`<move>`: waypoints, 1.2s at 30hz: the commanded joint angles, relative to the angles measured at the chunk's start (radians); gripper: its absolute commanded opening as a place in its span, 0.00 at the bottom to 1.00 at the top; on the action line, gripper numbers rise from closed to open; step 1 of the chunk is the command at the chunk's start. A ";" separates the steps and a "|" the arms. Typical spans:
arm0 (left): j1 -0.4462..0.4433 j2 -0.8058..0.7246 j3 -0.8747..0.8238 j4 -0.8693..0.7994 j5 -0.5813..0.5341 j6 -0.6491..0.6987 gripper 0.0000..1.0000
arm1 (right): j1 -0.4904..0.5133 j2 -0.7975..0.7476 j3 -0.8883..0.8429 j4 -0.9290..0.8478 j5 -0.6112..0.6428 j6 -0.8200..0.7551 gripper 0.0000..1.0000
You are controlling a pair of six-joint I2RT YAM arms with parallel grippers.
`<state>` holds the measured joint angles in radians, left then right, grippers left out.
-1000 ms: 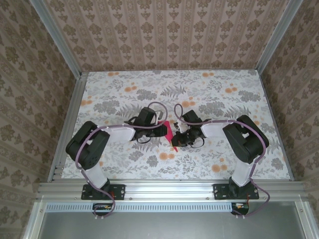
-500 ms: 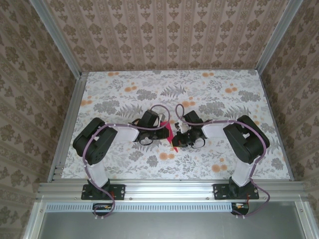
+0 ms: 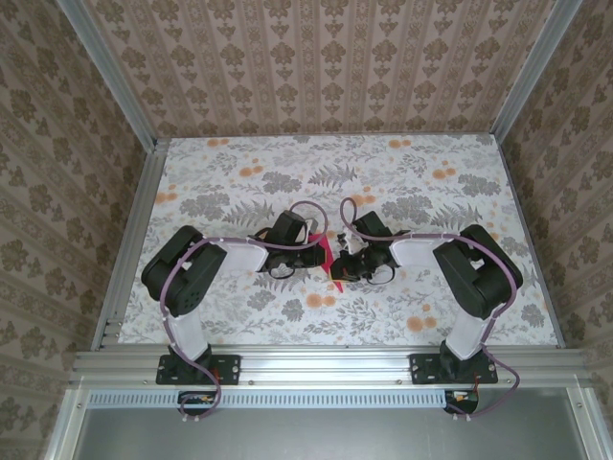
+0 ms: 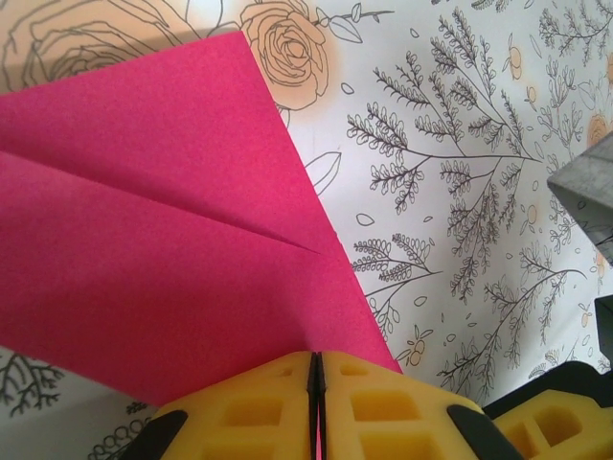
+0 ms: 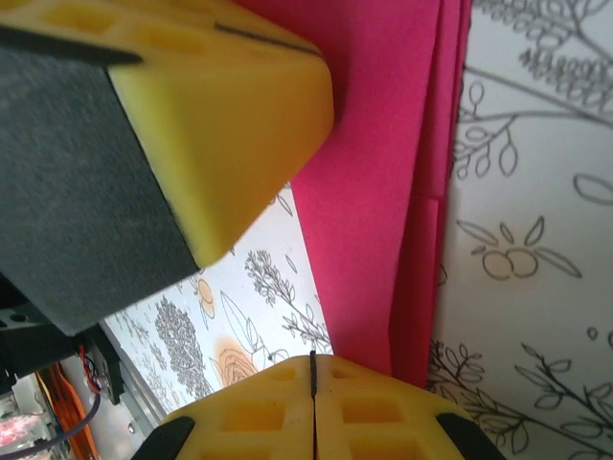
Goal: Fold a paper plane with a square sheet of paper (pick it up from the middle)
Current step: Fold the wing for the fifth time at the center of the table.
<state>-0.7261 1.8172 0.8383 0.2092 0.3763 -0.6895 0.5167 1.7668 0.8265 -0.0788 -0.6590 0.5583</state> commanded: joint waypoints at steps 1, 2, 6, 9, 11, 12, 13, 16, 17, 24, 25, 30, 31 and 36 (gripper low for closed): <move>0.000 0.011 0.015 -0.037 -0.020 -0.012 0.12 | -0.001 0.024 0.029 -0.025 0.040 0.016 0.07; 0.000 0.010 0.015 -0.037 -0.020 -0.012 0.11 | -0.001 0.025 0.029 -0.030 0.048 0.017 0.07; -0.001 -0.005 0.015 -0.037 -0.013 -0.015 0.12 | -0.004 0.035 0.023 -0.062 0.091 0.013 0.07; -0.001 -0.026 0.010 -0.021 0.003 -0.027 0.12 | -0.006 0.048 0.011 -0.081 0.110 0.011 0.06; -0.005 -0.053 -0.004 -0.002 0.011 -0.050 0.13 | -0.006 0.054 0.004 -0.084 0.116 0.015 0.05; -0.009 -0.072 -0.014 0.007 0.015 -0.057 0.12 | -0.006 0.055 0.000 -0.083 0.118 0.017 0.04; -0.013 -0.086 -0.019 0.005 0.012 -0.063 0.12 | -0.006 0.053 -0.003 -0.082 0.120 0.019 0.04; -0.034 -0.110 -0.032 0.002 0.009 -0.087 0.12 | -0.006 0.057 -0.009 -0.076 0.123 0.026 0.02; -0.044 -0.107 -0.033 0.001 0.009 -0.100 0.11 | -0.006 0.060 -0.009 -0.076 0.124 0.027 0.02; -0.081 -0.082 -0.054 -0.015 -0.042 -0.189 0.06 | -0.006 0.063 -0.012 -0.076 0.132 0.033 0.01; -0.082 -0.083 -0.062 -0.012 -0.048 -0.200 0.05 | -0.006 0.063 -0.012 -0.076 0.133 0.034 0.01; -0.091 -0.082 -0.082 0.016 -0.058 -0.248 0.03 | -0.006 0.066 -0.012 -0.073 0.133 0.037 0.01; -0.094 -0.081 -0.084 0.018 -0.063 -0.254 0.03 | -0.006 0.065 -0.012 -0.072 0.132 0.037 0.01; -0.099 -0.064 -0.076 0.038 -0.048 -0.261 0.03 | -0.005 0.066 -0.012 -0.073 0.131 0.036 0.01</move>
<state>-0.8181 1.7332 0.7586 0.2249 0.3305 -0.9218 0.5148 1.7889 0.8383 -0.0929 -0.6056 0.5808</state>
